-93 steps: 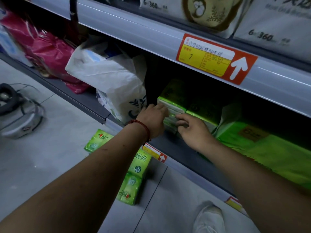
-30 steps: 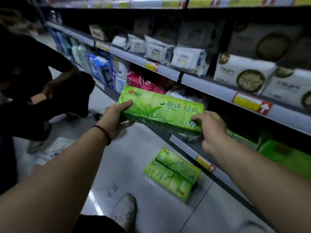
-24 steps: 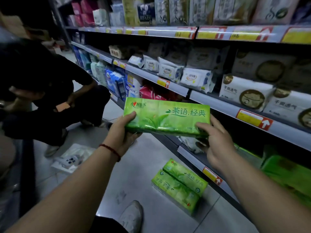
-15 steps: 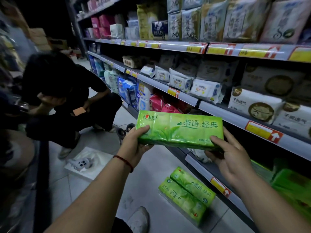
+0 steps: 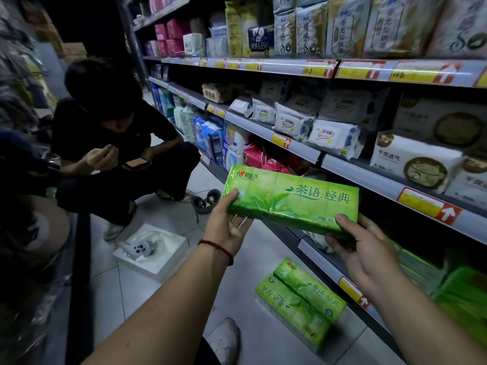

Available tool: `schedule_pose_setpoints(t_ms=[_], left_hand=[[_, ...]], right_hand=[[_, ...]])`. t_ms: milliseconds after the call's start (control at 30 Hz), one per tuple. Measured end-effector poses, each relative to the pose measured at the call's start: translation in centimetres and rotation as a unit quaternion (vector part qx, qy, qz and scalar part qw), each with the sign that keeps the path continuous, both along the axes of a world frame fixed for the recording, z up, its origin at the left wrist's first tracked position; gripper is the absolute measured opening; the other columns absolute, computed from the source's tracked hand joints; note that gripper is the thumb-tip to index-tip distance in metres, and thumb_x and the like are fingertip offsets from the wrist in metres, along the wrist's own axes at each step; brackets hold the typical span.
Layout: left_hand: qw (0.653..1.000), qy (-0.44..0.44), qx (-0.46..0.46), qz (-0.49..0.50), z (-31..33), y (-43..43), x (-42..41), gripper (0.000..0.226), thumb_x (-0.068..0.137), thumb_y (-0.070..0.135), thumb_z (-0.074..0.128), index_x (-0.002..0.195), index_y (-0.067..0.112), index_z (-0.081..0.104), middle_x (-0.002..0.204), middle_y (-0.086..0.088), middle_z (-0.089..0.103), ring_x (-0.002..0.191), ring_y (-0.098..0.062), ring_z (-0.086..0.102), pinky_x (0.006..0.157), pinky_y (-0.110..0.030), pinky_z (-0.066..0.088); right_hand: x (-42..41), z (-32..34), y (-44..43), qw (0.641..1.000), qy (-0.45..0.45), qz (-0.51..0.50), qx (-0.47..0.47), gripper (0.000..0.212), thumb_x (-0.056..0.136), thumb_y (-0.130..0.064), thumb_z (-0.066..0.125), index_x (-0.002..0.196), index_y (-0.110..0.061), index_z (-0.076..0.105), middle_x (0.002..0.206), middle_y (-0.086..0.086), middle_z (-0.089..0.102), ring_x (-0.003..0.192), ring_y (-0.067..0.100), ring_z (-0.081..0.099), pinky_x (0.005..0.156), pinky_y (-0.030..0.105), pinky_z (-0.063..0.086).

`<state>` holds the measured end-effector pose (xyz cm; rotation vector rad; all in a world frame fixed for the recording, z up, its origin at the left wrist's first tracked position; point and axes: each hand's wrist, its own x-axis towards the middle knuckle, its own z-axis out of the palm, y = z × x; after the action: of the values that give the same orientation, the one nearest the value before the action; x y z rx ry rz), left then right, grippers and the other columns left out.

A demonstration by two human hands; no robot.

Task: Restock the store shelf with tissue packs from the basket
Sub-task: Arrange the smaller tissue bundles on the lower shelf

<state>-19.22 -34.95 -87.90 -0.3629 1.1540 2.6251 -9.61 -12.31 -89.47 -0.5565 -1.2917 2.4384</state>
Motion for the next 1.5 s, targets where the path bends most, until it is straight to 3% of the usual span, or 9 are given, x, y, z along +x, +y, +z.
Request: schedule_pose_setpoints(t_ms=[333, 533, 700, 900, 1033, 1167, 1233, 1300, 1500], left_hand=[[0.999, 0.008, 0.046, 0.010, -0.4, 0.8, -0.5, 0.022, 0.093, 0.017, 0.070, 0.115, 0.013, 0.068, 0.103, -0.006, 0.079, 0.094, -0.022, 0.075, 0.068, -0.034, 0.063], [0.999, 0.013, -0.005, -0.049, -0.6, 2.0, 0.0, 0.022, 0.093, 0.021, 0.072, 0.113, 0.014, 0.069, 0.114, -0.011, 0.077, 0.117, -0.032, 0.068, 0.106, -0.053, 0.051], [0.999, 0.017, -0.003, -0.042, 0.1, 1.7, -0.4, 0.043, 0.089, 0.038, 0.073, 0.122, 0.011, 0.065, 0.121, -0.014, 0.071, 0.114, -0.035, 0.069, 0.095, -0.056, 0.055], [0.993, 0.040, -0.048, -0.105, -0.2, 1.4, -0.4, 0.064, 0.075, 0.025, 0.082, 0.133, 0.014, 0.060, 0.127, -0.014, 0.071, 0.110, -0.040, 0.071, 0.090, -0.058, 0.058], [0.990, 0.011, -0.058, -0.125, -1.0, 1.8, -0.1, 0.027, 0.089, 0.011, 0.073, 0.115, 0.010, 0.067, 0.121, -0.012, 0.074, 0.100, -0.032, 0.074, 0.081, -0.049, 0.062], [0.996, -0.019, -0.050, -0.069, -1.2, 1.4, -0.8, 0.030, 0.088, 0.016, 0.075, 0.116, 0.011, 0.066, 0.096, -0.004, 0.078, 0.076, -0.021, 0.076, 0.070, -0.039, 0.061], [0.998, -0.019, -0.047, -0.046, -0.9, 1.2, -1.1, 0.036, 0.089, 0.022, 0.075, 0.121, 0.009, 0.065, 0.101, -0.004, 0.075, 0.074, -0.017, 0.074, 0.063, -0.034, 0.060], [0.998, -0.015, -0.047, -0.035, -0.8, 1.0, -1.3, 0.043, 0.091, 0.027, 0.073, 0.128, 0.007, 0.065, 0.117, -0.007, 0.074, 0.101, -0.023, 0.073, 0.075, -0.040, 0.060], [0.990, -0.005, -0.105, -0.098, -1.0, 1.0, -0.9, 0.054, 0.090, 0.041, 0.070, 0.133, 0.010, 0.064, 0.122, -0.017, 0.073, 0.110, -0.034, 0.070, 0.100, -0.055, 0.053]], right_hand=[[-0.5, -0.1, -0.5, 1.000, -0.016, -0.002, -0.003, 0.039, 0.083, -0.010, 0.077, 0.122, -0.010, 0.069, 0.110, 0.006, 0.078, 0.106, 0.025, 0.071, 0.077, 0.034, 0.062], [-0.8, -0.3, -0.3, 1.000, -0.011, 0.002, -0.010, 0.033, 0.091, -0.008, 0.074, 0.123, -0.009, 0.069, 0.109, 0.004, 0.079, 0.105, 0.026, 0.072, 0.075, 0.032, 0.064], [-0.7, 0.3, -0.1, 0.999, -0.010, 0.005, -0.048, 0.031, 0.090, -0.006, 0.073, 0.120, -0.013, 0.069, 0.111, 0.006, 0.076, 0.103, 0.028, 0.070, 0.069, 0.030, 0.062], [-0.3, 0.5, -0.7, 0.999, -0.026, 0.027, -0.012, 0.028, 0.087, -0.008, 0.078, 0.112, -0.014, 0.066, 0.109, 0.003, 0.075, 0.098, 0.025, 0.072, 0.075, 0.038, 0.063], [0.2, 0.2, -1.7, 0.994, -0.037, 0.094, 0.028, 0.017, 0.087, -0.007, 0.077, 0.103, -0.010, 0.075, 0.100, 0.004, 0.081, 0.086, 0.021, 0.076, 0.084, 0.043, 0.063], [-0.1, -0.5, -2.3, 0.986, -0.065, 0.151, 0.000, 0.047, 0.072, -0.018, 0.086, 0.111, -0.003, 0.066, 0.082, 0.008, 0.073, 0.055, 0.018, 0.064, 0.091, 0.051, 0.059], [-0.4, -1.0, -2.4, 0.989, -0.063, 0.135, -0.020, 0.076, 0.062, -0.025, 0.093, 0.128, -0.002, 0.062, 0.106, 0.015, 0.075, 0.066, 0.024, 0.072, 0.089, 0.049, 0.060], [-0.8, -1.5, -2.3, 0.991, -0.053, 0.120, -0.026, 0.097, 0.057, -0.032, 0.098, 0.140, -0.006, 0.056, 0.123, 0.018, 0.073, 0.089, 0.033, 0.077, 0.093, 0.053, 0.059], [-0.3, -0.5, -3.2, 0.966, -0.078, 0.245, 0.035, 0.052, 0.078, -0.041, 0.076, 0.121, -0.011, 0.071, 0.105, 0.013, 0.076, 0.077, 0.028, 0.072, 0.082, 0.045, 0.056]])
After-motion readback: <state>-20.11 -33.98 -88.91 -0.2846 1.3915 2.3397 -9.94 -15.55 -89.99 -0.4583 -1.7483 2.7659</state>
